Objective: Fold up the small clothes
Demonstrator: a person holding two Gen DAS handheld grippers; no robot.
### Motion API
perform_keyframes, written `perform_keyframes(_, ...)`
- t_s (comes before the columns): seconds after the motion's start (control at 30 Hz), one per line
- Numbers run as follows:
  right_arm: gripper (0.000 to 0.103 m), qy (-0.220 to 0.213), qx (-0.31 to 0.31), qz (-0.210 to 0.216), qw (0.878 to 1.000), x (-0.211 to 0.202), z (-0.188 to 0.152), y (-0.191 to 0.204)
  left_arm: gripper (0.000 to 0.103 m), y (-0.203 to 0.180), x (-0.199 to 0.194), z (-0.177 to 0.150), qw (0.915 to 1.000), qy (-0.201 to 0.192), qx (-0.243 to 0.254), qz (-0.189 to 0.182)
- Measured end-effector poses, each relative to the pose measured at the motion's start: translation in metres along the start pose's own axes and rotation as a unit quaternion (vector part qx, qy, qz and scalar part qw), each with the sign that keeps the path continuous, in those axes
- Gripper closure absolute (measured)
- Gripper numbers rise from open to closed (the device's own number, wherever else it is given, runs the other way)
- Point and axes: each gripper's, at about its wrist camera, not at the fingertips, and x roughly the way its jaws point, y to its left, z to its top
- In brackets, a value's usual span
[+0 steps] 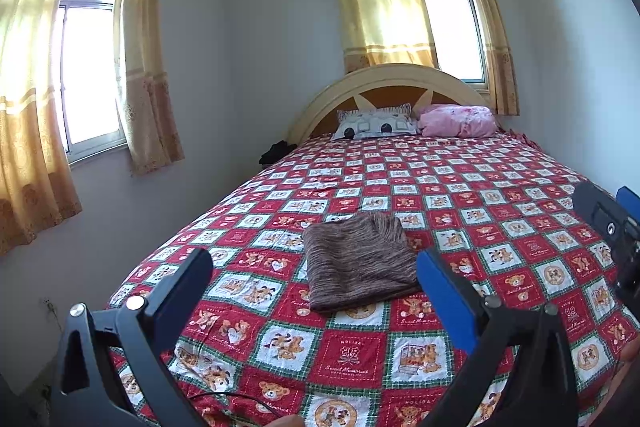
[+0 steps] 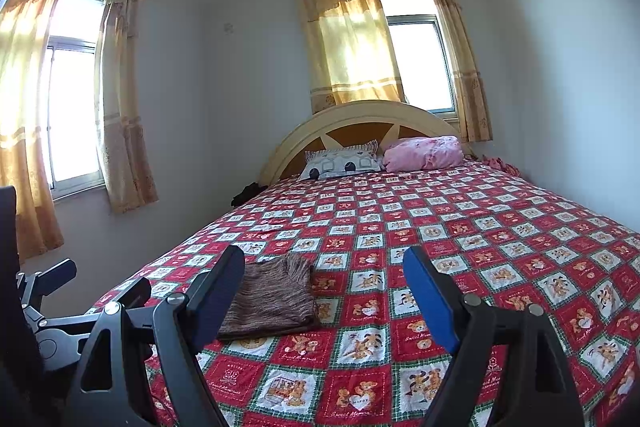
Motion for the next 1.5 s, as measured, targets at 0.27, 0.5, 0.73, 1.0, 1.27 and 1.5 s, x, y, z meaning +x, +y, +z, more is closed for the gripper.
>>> perform_keyframes(0.27, 0.021, 0.000, 0.000, 0.000, 1.000, 0.001, -0.001, 0.001, 0.000, 0.001, 0.002, -0.001, 1.0000, 0.005, 0.001, 0.004)
perform_keyframes(0.5, 0.021, 0.006, 0.004, -0.002, 1.000, 0.002, -0.003, -0.002, 0.000, -0.002, 0.008, -0.004, 0.9998, 0.017, 0.006, 0.010)
perform_keyframes(0.73, 0.021, 0.007, 0.005, -0.001, 1.000, 0.002, -0.003, -0.003, 0.000, -0.004, 0.008, -0.003, 0.9997, 0.018, 0.008, 0.011)
perform_keyframes(1.0, 0.021, 0.010, 0.006, 0.000, 1.000, 0.005, -0.004, -0.005, 0.000, -0.002, 0.010, -0.002, 0.9997, 0.018, 0.004, 0.014)
perform_keyframes(1.27, 0.021, 0.012, 0.001, -0.001, 1.000, 0.006, -0.005, -0.004, 0.000, -0.004, 0.011, -0.003, 0.9996, 0.012, 0.005, 0.024)
perform_keyframes(1.5, 0.021, 0.015, 0.003, -0.001, 1.000, 0.005, -0.006, -0.005, 0.000, -0.004, 0.015, -0.004, 0.9996, 0.028, -0.002, 0.001)
